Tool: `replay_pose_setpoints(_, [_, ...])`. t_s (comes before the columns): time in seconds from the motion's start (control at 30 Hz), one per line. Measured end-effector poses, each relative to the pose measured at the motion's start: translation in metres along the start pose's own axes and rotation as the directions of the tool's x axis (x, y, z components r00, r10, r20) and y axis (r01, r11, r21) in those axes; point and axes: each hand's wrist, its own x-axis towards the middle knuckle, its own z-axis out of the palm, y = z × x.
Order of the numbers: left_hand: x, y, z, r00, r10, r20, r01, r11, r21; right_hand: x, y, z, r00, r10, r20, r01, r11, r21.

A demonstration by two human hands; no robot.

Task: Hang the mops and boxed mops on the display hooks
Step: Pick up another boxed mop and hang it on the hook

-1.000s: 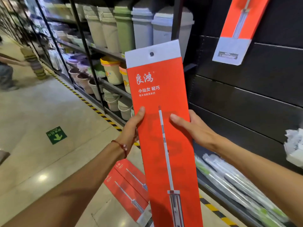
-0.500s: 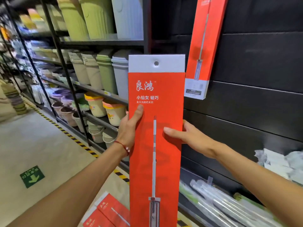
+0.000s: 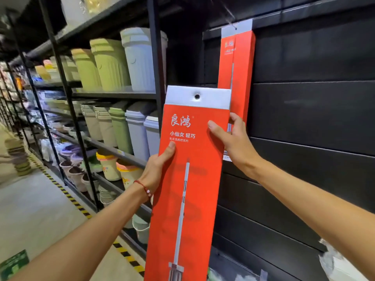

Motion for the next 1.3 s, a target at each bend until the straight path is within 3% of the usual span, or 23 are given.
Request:
replay_pose_setpoints(0.57, [0.23,0.049,0.018,0.978,0.089,0.188,-0.094,0.995,0.017,0.222,0.036,-0.015,0.952,-0.24,-0.192,0.199,0.957,-0.21])
replay_pose_setpoints(0.87, [0.338,0.082,0.043,0.982,0.185,0.035,-0.187,0.98,0.061,0.335,0.024,-0.036,0.936,-0.284,-0.208,0.226,0.938,-0.263])
replay_pose_setpoints(1.0, [0.38,0.1,0.053,0.969,0.244,0.029,-0.246,0.966,0.082,0.382,0.001,-0.05,0.933,-0.309,-0.185,0.257,0.931,-0.261])
replay_pose_setpoints(1.3, [0.422,0.151,0.058,0.912,0.409,-0.037,-0.401,0.907,0.13,0.422,-0.045,-0.052,0.834,-0.533,-0.14,0.498,0.838,-0.224])
